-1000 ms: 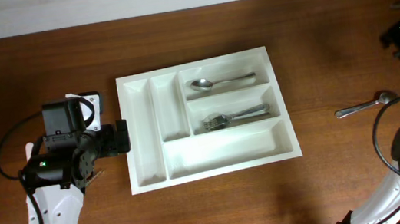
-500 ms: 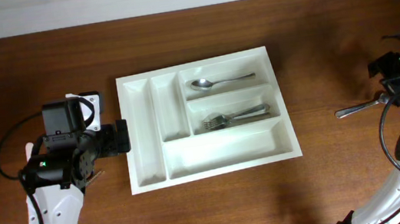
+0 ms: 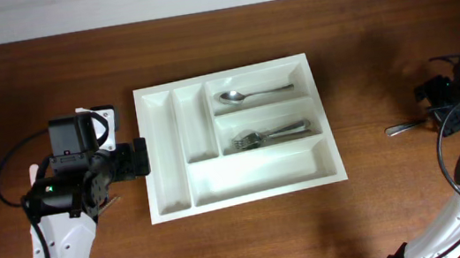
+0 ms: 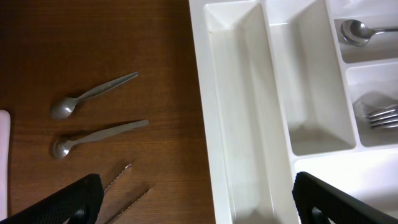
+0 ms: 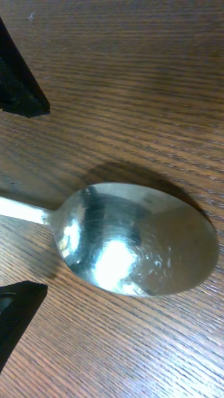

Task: Pack container
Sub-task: 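Move the right gripper back and grasp the silver spoon on the right, then carry the spoon with the right gripper over the tray's top compartment, then lower the spoon into the top compartment and open the right gripper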

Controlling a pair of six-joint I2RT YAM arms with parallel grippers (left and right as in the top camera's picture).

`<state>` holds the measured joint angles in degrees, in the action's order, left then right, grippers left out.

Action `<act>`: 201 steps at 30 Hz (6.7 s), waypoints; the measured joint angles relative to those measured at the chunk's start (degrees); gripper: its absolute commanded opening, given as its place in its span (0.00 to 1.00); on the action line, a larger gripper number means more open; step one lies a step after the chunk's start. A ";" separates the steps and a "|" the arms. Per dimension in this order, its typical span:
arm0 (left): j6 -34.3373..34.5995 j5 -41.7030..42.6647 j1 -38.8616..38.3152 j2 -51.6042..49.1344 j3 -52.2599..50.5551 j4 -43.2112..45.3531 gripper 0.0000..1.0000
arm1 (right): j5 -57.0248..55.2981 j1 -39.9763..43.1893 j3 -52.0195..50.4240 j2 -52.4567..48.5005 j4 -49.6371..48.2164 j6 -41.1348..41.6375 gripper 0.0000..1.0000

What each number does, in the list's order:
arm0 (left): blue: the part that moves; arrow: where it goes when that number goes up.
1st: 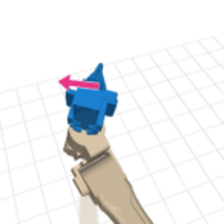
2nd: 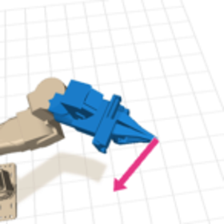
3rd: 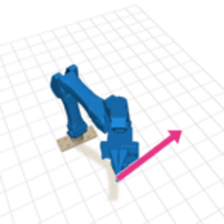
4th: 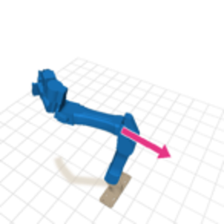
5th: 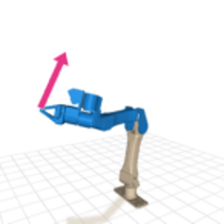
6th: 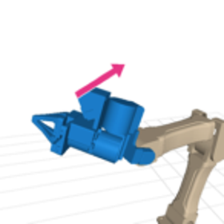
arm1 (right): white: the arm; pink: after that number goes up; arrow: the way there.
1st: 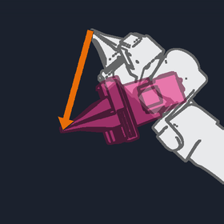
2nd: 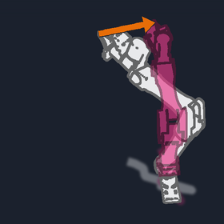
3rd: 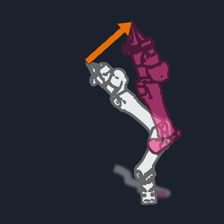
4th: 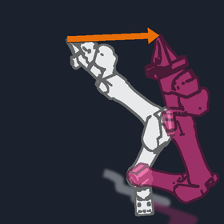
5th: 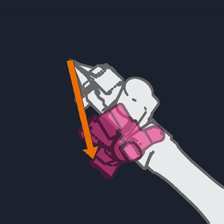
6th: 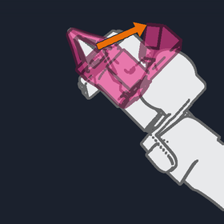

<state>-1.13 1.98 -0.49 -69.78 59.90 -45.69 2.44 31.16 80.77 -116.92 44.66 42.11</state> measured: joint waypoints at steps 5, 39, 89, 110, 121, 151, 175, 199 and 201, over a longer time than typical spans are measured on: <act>0.00 0.00 0.00 0.00 0.00 0.00 0.99 | -1.51 0.15 -0.02 0.00 -0.11 0.52 0.81; 0.00 0.00 0.00 0.00 0.00 0.00 0.99 | -3.67 1.73 0.09 -1.11 2.67 -3.56 0.04; 0.00 0.00 0.00 0.00 0.00 -0.02 0.99 | 13.16 -49.64 14.91 6.32 6.23 -105.85 0.04; 0.00 0.00 0.00 0.00 0.00 -0.02 0.99 | 13.03 -49.64 14.91 -4.57 2.21 -106.53 0.04; 0.00 0.00 0.00 0.00 0.00 -0.04 0.99 | 10.12 -49.64 30.86 -4.94 6.43 -104.74 0.04; 0.00 0.00 0.00 0.00 0.00 -0.02 0.99 | 11.19 -49.64 30.93 -12.46 11.08 -102.18 0.54; 0.00 0.00 0.00 0.00 0.00 -0.42 0.99 | 8.22 -48.78 30.56 -11.82 26.38 -78.90 0.04; 0.00 0.00 0.00 0.00 0.00 -1.70 0.99 | 8.15 -47.41 14.08 -10.86 25.40 -68.02 0.04; -0.22 0.00 0.00 0.00 0.00 -1.62 0.99 | 8.15 -47.41 14.45 -10.82 25.55 -67.69 0.04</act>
<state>-1.34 1.98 -0.49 -69.78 59.90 -47.31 10.59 -16.25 95.22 -127.74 70.22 -25.58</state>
